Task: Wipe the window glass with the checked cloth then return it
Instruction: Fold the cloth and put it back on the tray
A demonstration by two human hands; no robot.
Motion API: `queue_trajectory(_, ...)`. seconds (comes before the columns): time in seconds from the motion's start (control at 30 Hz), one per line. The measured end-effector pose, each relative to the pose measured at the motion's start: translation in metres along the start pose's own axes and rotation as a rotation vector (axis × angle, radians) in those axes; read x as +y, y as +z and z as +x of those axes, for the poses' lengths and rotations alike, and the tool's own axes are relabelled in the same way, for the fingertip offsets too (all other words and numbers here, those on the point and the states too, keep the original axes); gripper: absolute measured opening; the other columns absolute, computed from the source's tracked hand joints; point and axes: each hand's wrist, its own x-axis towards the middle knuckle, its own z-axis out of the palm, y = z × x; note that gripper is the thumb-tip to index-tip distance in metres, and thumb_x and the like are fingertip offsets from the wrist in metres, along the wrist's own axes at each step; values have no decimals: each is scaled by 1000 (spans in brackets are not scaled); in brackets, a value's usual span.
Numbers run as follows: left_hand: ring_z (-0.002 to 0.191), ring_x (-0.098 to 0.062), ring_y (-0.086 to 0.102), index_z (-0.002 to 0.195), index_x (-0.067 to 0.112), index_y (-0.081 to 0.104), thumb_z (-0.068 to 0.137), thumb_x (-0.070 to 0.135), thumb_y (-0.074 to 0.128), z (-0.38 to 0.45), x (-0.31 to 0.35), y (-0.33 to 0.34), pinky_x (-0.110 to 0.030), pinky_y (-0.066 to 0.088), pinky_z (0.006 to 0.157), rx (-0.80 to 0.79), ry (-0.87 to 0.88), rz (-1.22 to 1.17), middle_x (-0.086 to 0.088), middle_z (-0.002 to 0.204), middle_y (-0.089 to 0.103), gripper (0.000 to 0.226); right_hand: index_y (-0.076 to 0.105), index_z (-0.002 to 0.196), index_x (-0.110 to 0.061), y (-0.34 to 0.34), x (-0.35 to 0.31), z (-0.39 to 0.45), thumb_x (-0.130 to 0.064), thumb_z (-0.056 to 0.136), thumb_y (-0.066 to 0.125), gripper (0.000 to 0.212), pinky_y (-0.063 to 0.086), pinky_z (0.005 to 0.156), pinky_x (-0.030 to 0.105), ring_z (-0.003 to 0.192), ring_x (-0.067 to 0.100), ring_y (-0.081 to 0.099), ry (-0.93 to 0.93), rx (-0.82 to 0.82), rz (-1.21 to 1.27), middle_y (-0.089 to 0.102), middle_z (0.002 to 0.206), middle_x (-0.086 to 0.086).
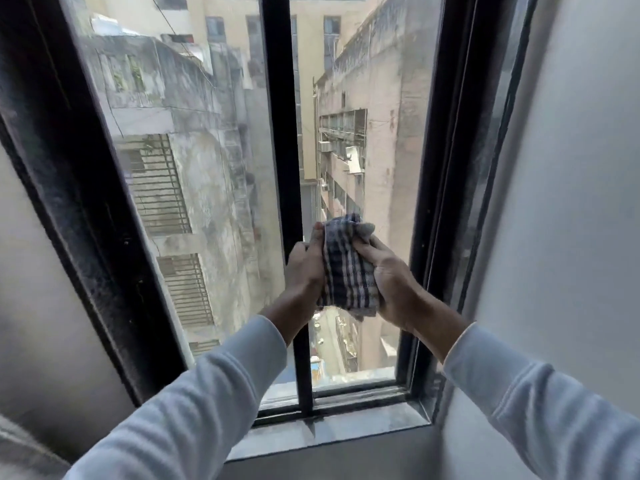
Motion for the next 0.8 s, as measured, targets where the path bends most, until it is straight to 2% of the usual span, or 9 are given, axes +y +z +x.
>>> queue_trajectory(0.13,94,-19,75,101,23,67,105,68,54,-29,-48,19,-25,55,65,-19,-22,25,0,102,76,47,65,138,-9,-19,39,-56,-13,113,59,27,67,87,43,100,25,76,-33,342,-156,78,119,16)
queue_trajectory(0.2,90,-11,73,105,27,63,102,69,59,-49,-91,37,-17,53,54,-101,-83,56,5,102,74,42,69,131,-13,-45,73,-93,-11,108,68,24,65,84,43,97,23,72,-2,561,-271,74,111,12)
queue_trajectory(0.3,94,-16,75,120,24,58,98,61,71,-92,-169,64,-31,61,69,-289,-219,113,0,108,76,45,69,116,-21,-92,133,-161,-12,103,74,16,61,69,36,84,24,68,103,763,-385,72,107,14)
queue_trajectory(0.37,94,-17,76,126,29,52,99,46,74,-138,-232,81,-36,63,74,-427,-292,146,-1,113,76,39,68,117,-26,-129,178,-217,-13,99,76,24,55,56,29,75,21,65,226,862,-406,73,112,13)
queue_trajectory(0.47,85,-10,74,120,29,66,100,29,73,-212,-321,101,-21,59,71,-531,-286,235,7,101,78,21,63,144,-29,-183,246,-297,5,95,75,61,68,80,47,92,20,69,410,923,-386,72,130,13)
queue_trajectory(0.53,86,-11,72,110,20,79,100,19,74,-260,-379,116,-17,58,77,-590,-344,276,7,95,80,11,54,160,-23,-214,289,-348,15,95,71,77,67,86,28,99,7,69,513,898,-402,70,128,-1)
queue_trajectory(0.57,95,-14,75,110,15,83,101,15,72,-279,-405,122,-23,61,87,-632,-398,292,2,101,83,14,53,161,-17,-226,306,-370,17,96,68,75,62,91,20,109,7,69,559,896,-429,69,131,-4)
queue_trajectory(0.67,113,-21,76,119,11,84,104,7,64,-328,-477,145,-35,59,107,-773,-520,384,-7,125,83,26,61,155,-8,-265,367,-423,18,101,58,61,47,123,33,147,25,59,669,884,-538,63,155,4)
queue_trajectory(0.8,117,-16,69,125,8,82,106,2,58,-371,-559,173,-36,54,116,-845,-536,469,-2,127,76,31,57,160,-14,-308,440,-460,11,103,59,62,43,107,18,142,23,59,796,875,-629,61,159,7)
